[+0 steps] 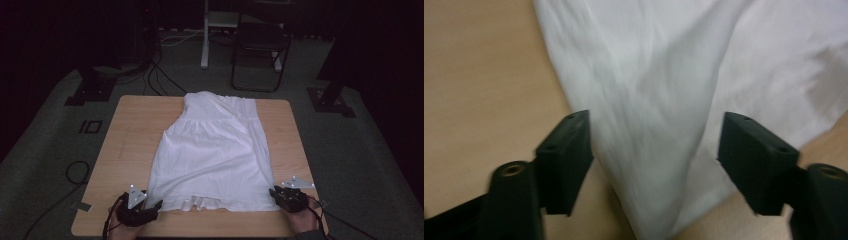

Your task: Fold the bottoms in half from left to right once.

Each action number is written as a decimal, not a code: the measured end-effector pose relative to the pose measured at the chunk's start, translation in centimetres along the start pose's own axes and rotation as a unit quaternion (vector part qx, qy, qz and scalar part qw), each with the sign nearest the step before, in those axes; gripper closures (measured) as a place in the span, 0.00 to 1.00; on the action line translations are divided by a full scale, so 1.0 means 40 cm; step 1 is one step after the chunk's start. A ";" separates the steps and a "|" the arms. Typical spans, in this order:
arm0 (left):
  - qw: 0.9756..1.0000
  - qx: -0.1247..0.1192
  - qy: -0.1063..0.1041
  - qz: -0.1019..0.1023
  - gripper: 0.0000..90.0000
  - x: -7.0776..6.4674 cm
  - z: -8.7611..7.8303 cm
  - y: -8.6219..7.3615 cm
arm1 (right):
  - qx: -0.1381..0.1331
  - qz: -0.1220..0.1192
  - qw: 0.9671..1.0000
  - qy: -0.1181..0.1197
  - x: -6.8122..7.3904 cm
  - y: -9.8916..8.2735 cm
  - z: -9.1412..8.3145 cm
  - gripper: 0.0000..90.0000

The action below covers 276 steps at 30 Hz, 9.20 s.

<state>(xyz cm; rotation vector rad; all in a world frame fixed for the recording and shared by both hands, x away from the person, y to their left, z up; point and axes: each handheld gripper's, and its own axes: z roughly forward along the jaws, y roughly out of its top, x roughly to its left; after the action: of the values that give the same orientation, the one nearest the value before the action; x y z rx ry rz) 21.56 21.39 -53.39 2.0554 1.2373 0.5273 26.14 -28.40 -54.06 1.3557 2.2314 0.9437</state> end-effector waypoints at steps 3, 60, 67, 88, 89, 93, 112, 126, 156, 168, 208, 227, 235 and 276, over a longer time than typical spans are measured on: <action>1.000 0.014 0.019 -0.011 0.28 0.007 0.021 -0.013 | -0.003 0.006 1.000 -0.009 -0.003 -0.001 0.002 0.65; 0.998 -0.018 -0.032 -0.059 0.40 0.221 0.242 0.324 | -0.045 -0.017 0.999 0.013 -0.057 0.303 0.218 0.52; 0.997 0.018 -0.039 -0.064 0.63 0.230 0.318 0.340 | -0.048 -0.019 0.996 -0.072 -0.074 0.305 0.231 0.98; 0.999 -0.029 0.002 -0.041 1.00 0.195 0.152 0.149 | -0.020 0.037 0.998 -0.041 -0.136 0.187 0.187 0.98; 0.999 -0.025 -0.001 -0.039 1.00 0.186 0.134 0.127 | -0.019 0.032 0.999 -0.026 -0.122 0.157 0.159 0.98; 1.000 -0.007 -0.007 -0.023 1.00 0.145 0.073 0.074 | -0.013 0.024 1.000 -0.012 -0.090 0.108 0.109 0.98; 0.997 -0.067 -0.005 -0.042 0.51 0.183 0.121 0.244 | -0.046 -0.047 0.996 0.062 -0.004 0.324 0.198 0.56; 0.998 -0.055 -0.008 -0.027 0.48 0.138 0.204 0.312 | -0.080 -0.034 0.996 -0.023 -0.075 0.383 0.148 0.97; 0.998 -0.009 -0.053 -0.016 0.97 0.098 0.229 0.194 | -0.015 -0.019 1.000 -0.001 -0.048 0.199 0.197 0.96; 0.998 -0.009 -0.067 0.000 0.93 0.056 0.148 0.114 | 0.015 -0.044 0.999 0.021 0.028 0.105 0.085 0.85; 0.996 -0.071 -0.058 -0.011 0.45 0.087 0.202 0.344 | -0.003 0.029 0.999 -0.019 -0.103 0.304 0.292 0.94; 0.999 0.000 -0.042 0.014 0.98 0.052 0.284 0.251 | -0.002 -0.024 1.000 -0.015 -0.035 0.244 0.236 0.97; 0.999 0.002 -0.047 0.004 0.98 0.005 0.205 0.175 | 0.003 -0.049 0.999 0.003 0.036 0.165 0.160 0.97; 0.997 -0.029 -0.069 0.005 0.66 0.024 0.193 0.225 | 0.001 0.021 1.000 -0.007 -0.041 0.328 0.315 0.94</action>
<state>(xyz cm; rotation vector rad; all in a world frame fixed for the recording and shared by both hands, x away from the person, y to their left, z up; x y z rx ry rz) 32.43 16.72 -52.26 2.0157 1.1185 0.4132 42.94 -21.23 -53.85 1.4115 2.2014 0.9439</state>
